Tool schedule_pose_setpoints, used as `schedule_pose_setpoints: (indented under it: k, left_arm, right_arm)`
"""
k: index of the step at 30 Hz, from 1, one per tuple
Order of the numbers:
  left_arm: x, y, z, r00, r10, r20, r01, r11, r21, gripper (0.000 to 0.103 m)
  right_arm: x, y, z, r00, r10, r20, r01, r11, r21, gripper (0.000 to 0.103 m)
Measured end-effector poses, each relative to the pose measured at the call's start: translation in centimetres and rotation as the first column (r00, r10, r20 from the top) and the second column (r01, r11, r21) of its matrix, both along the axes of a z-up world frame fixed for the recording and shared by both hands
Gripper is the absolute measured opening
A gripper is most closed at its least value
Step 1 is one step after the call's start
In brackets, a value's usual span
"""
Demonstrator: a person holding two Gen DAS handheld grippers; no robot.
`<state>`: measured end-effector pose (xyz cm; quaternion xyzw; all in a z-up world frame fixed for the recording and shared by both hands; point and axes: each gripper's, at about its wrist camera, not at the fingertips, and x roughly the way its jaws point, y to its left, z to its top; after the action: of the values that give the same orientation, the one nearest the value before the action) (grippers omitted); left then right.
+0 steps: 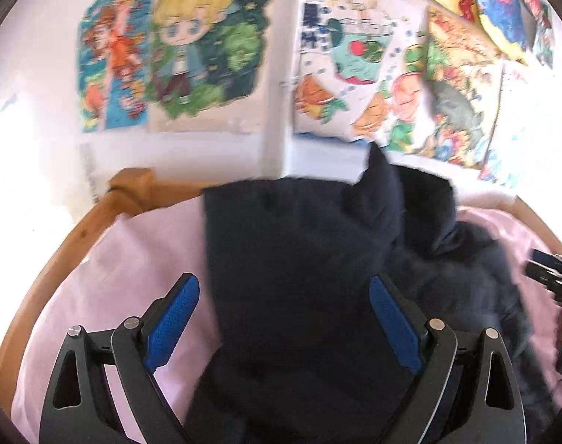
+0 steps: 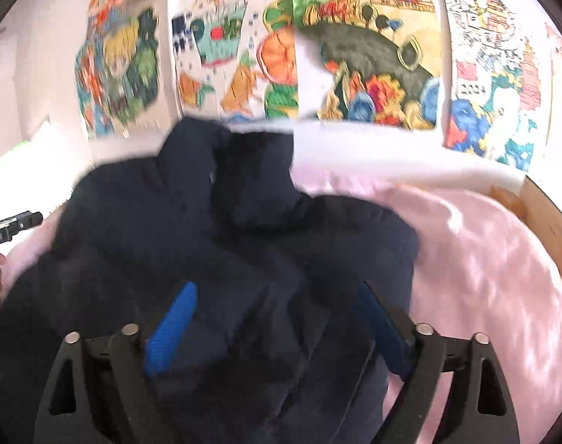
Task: Fold large clothes
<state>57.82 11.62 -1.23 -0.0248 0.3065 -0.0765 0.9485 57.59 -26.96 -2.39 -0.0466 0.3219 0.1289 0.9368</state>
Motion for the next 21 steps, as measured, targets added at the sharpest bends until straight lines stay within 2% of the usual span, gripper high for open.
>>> schedule_pose_setpoints:
  k: [4,6,9,13,15,18,21]
  left_arm:
    - [3.3,-2.5,0.7,0.998,-0.055,-0.024,0.055,0.998,0.023,0.091]
    - [5.5,-3.7,0.8,0.997,-0.072,-0.03,0.073,0.997,0.021,0.091]
    - [9.1,-4.6,0.2,0.993,-0.105,-0.054,0.105,0.994,-0.006,0.091]
    - [12.8,-6.7,0.5,0.979,-0.185,-0.084,0.182,0.982,-0.043,0.091]
    - [14.6,-8.3,0.6,0.974,-0.209,-0.087,0.207,0.978,-0.033,0.091]
    - [17.0,-10.2,0.5,0.978,-0.184,-0.099,0.185,0.983,-0.003,0.091]
    - [18.8,-10.6,0.0,0.984,-0.141,-0.109,0.141,0.99,-0.013,0.089]
  right_arm:
    - [6.1,0.4,1.2,0.998,-0.006,-0.062,0.008,0.999,0.036,0.09]
    - [9.2,0.5,1.2,0.995,-0.016,-0.103,0.025,0.996,0.086,0.09]
    - [12.2,0.5,0.8,0.99,-0.035,-0.139,0.058,0.985,0.163,0.09]
    - [15.4,0.8,-0.1,0.985,-0.037,-0.169,0.072,0.975,0.208,0.09]
    - [17.1,1.2,-0.6,0.982,-0.03,-0.185,0.072,0.971,0.227,0.089]
    - [18.8,1.8,-1.1,0.98,-0.031,-0.194,0.076,0.97,0.232,0.078]
    - [20.1,2.1,-1.6,0.978,-0.063,-0.2,0.105,0.973,0.208,0.057]
